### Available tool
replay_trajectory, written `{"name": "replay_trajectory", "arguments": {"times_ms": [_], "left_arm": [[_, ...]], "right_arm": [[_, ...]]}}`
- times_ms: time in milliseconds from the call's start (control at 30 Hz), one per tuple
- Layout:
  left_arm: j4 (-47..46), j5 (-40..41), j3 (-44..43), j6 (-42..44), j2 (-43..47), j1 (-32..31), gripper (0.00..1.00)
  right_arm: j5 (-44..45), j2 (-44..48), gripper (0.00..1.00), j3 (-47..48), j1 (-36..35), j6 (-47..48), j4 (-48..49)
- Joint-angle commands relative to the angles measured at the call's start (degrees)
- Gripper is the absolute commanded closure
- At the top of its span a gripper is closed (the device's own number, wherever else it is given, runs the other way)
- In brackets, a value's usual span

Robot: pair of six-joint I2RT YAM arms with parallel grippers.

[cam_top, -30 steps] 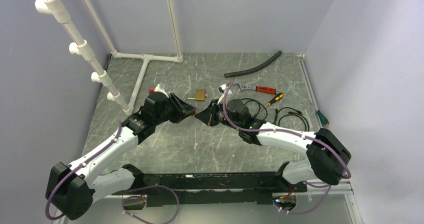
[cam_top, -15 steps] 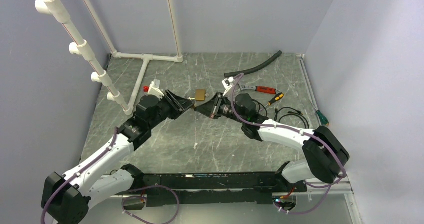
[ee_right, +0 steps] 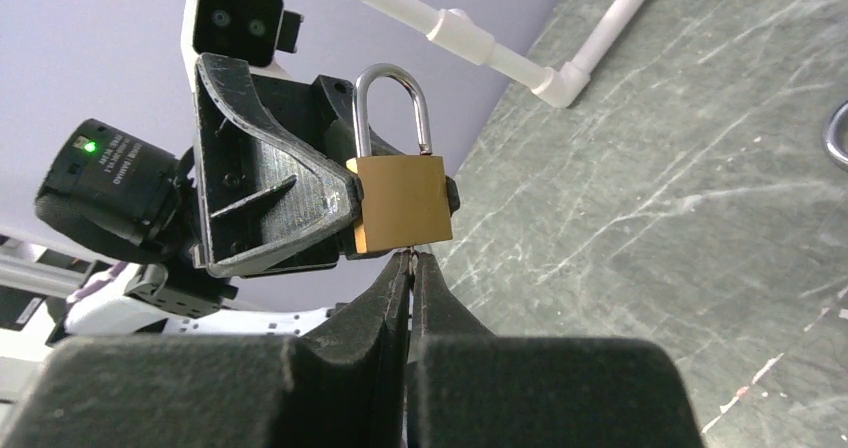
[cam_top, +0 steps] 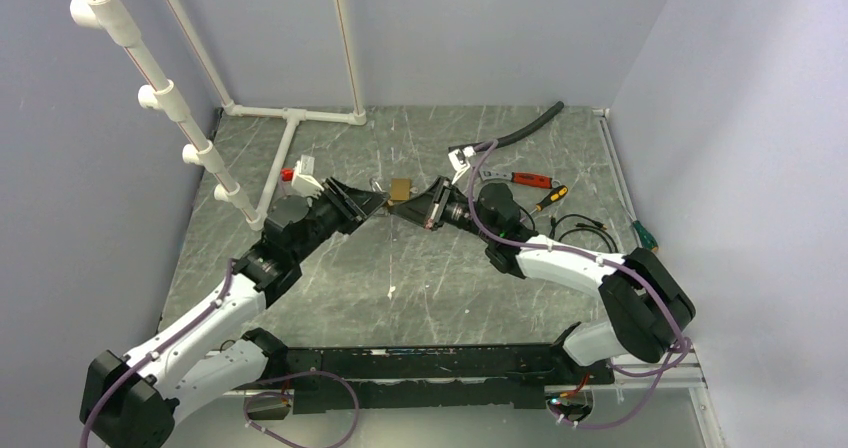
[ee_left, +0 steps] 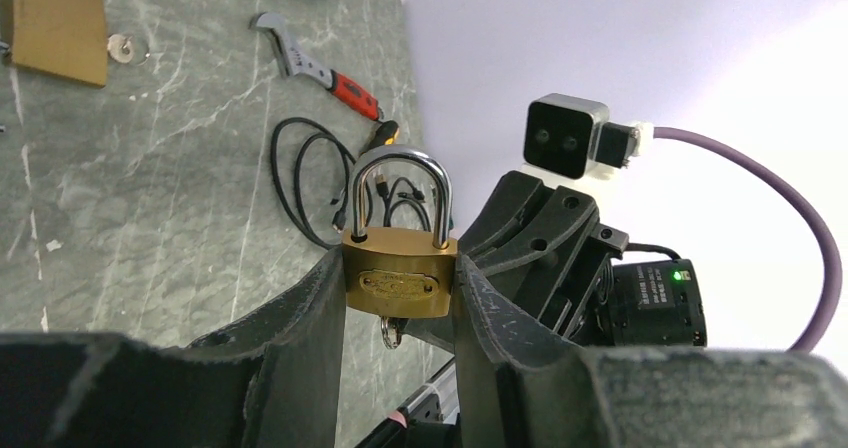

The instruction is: Unlock with the key

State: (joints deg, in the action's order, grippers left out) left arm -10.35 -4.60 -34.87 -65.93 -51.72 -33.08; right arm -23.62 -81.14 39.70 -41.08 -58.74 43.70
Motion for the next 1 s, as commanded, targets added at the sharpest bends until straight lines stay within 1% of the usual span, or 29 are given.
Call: {"name": "replay_trajectory", "arguments": {"times_ms": [0, 233, 367, 500, 667, 767, 867, 967], "left_arm": [[-9.7, -10.6, -0.4, -0.5, 2.9, -3.8, 1.0], [-9.3, -11.1, -1.5, 0.8, 3.1, -4.4, 1.0], [-10.7, -12.3, -1.3, 1.5, 3.0, -4.5, 1.0], [-13.1, -13.3, -0.3, 2.6, 3.4, -4.7, 1.0], [-10.8, -12.7, -0.4, 6.6, 5.3, -4.7, 1.0], [-14.7, -15.0, 0.8, 8.2, 6.4, -4.7, 1.0], [-18.0, -15.4, 2.6, 8.3, 7.9, -4.7, 1.0], [-14.6, -14.2, 1.8, 9.8, 9.2, -4.7, 1.0]], "right_arm": [[1.9, -1.1, 1.0, 3.3, 0.8, -1.1, 4.3], [1.2, -1.8, 1.0, 5.6, 1.1, -1.5, 4.5], [0.5, -2.2, 1.0, 6.2, 1.1, -1.8, 4.9], [-2.6, -3.4, 1.0, 6.7, 1.2, -3.2, 7.9], [-5.6, -3.6, 1.0, 7.0, 1.2, -3.4, 10.6], [-8.7, -4.1, 1.0, 6.9, 1.3, -4.6, 14.6], [-12.4, -5.0, 1.0, 6.9, 1.4, -6.7, 19.8], [-13.9, -5.0, 1.0, 6.8, 1.5, -6.7, 20.4]]}}
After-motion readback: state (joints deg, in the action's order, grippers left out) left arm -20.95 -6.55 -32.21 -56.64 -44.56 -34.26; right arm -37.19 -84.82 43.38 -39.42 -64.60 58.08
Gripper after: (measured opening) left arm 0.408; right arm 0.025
